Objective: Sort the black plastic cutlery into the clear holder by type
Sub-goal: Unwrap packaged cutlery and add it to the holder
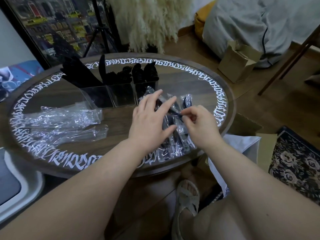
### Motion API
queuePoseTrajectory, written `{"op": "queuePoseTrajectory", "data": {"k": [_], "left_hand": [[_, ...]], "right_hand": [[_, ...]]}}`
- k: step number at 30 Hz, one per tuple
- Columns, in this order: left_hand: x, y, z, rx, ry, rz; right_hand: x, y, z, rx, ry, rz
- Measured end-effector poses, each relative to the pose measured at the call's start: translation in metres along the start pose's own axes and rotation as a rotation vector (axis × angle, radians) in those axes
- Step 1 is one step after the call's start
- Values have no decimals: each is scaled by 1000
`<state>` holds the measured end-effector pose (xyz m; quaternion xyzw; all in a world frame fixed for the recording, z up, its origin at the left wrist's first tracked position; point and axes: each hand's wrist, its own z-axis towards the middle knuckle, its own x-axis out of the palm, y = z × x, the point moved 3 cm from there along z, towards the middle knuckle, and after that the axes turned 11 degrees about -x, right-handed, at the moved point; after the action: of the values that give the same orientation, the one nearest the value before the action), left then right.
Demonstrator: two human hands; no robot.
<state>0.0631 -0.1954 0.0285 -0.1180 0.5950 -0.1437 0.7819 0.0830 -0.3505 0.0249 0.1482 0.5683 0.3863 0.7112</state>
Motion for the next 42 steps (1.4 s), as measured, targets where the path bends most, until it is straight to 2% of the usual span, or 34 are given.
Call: {"op": "queuePoseTrajectory", "data": {"k": [3, 6, 10, 15, 21, 27, 31, 34, 39, 42], "left_hand": [[-8, 8, -2, 14, -21, 112], [-11, 19, -3, -20, 92, 195], [-22, 35, -8, -81, 173, 183], [-39, 62, -11, -164, 171, 117], [-50, 81, -18, -232, 199, 85], [-59, 99, -26, -258, 231, 91], [-68, 111, -35, -249, 224, 116], [-78, 116, -44, -208, 244, 49], [-87, 128, -53, -198, 230, 7], [-89, 133, -58, -190, 260, 17]], "right_hand": [[9, 10, 1, -60, 84, 26], [16, 20, 1, -101, 103, 72], [21, 30, 3, -85, 86, 50], [31, 44, 3, -173, 143, -49], [44, 67, 1, -459, -35, -255], [62, 87, -4, -628, -52, -241], [69, 97, -6, -580, 5, -145], [72, 108, -5, -499, 67, -150], [66, 124, 1, -325, 339, -123], [65, 130, -2, -332, 414, -131]]}}
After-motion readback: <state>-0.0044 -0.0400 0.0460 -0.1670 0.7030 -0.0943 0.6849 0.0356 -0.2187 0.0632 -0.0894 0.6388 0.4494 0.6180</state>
